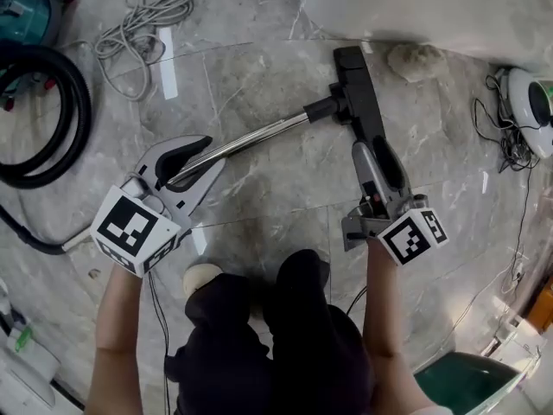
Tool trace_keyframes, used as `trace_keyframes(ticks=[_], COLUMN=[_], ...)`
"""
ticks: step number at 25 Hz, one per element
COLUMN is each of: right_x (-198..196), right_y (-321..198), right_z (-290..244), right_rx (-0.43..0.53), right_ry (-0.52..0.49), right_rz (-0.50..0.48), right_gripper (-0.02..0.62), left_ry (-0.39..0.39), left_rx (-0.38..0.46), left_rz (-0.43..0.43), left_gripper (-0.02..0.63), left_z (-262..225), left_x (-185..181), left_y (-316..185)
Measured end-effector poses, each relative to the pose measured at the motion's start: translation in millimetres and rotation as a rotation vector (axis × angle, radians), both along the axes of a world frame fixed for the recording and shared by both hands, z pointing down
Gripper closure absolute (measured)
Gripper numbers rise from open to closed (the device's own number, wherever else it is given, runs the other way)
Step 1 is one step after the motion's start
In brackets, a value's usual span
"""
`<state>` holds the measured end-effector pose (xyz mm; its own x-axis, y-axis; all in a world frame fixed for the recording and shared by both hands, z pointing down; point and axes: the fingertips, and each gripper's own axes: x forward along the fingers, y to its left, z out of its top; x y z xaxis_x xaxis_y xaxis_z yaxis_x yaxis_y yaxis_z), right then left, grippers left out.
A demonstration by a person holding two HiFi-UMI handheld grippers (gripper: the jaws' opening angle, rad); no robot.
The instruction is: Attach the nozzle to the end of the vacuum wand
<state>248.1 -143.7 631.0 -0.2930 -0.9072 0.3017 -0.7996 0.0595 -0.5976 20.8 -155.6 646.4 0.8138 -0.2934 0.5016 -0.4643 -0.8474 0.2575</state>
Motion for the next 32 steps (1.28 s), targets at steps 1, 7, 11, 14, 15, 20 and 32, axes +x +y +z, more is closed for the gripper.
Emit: trace_keyframes(ticks=[1, 7, 11, 14, 15, 20, 32], right_x=[-9.3, -56.9, -83.6, -107.6, -115.2, -141.7, -152.9], right_y=[1.3, 28.7, 50.5, 76.6, 87.2, 148.6, 278.9], right_z=[-19.0, -139.3, -232.6, -322.9, -354.7, -499.8, -712.9], right_rx=[0.024, 0.026, -0.001, -0.004, -0.001, -0.004, 0.188], right_ry=[0.066, 0.258, 0.224, 0.237, 0.235, 0.161, 0.276], right_rz=[0.0, -0.008, -0.013, -0.049, -0.06, -0.061, -0.103], right_gripper=[0.313, 0.563, 0.58, 0.58, 0.58, 0.58, 0.58], left_ry=[0.029, 0.098, 0.128, 0.184, 0.2, 0.198, 0.211], left_rx=[-0.007, 0.02, 0.022, 0.031, 0.03, 0.015, 0.205], left_rz=[-0.049, -0.198, -0.233, -0.231, -0.222, -0.174, -0.359], left_gripper=[0.522, 0.597, 0.597, 0.597, 0.597, 0.597, 0.597], left_z=[-20.9, -160.8, -263.7, -361.3, -395.1, -536.8, -725.5], left_x=[-6.5, -34.7, -35.0, -28.0, -25.0, -18.1, -36.4], left_y=[0.8, 26.6, 48.4, 77.0, 89.7, 163.2, 286.7])
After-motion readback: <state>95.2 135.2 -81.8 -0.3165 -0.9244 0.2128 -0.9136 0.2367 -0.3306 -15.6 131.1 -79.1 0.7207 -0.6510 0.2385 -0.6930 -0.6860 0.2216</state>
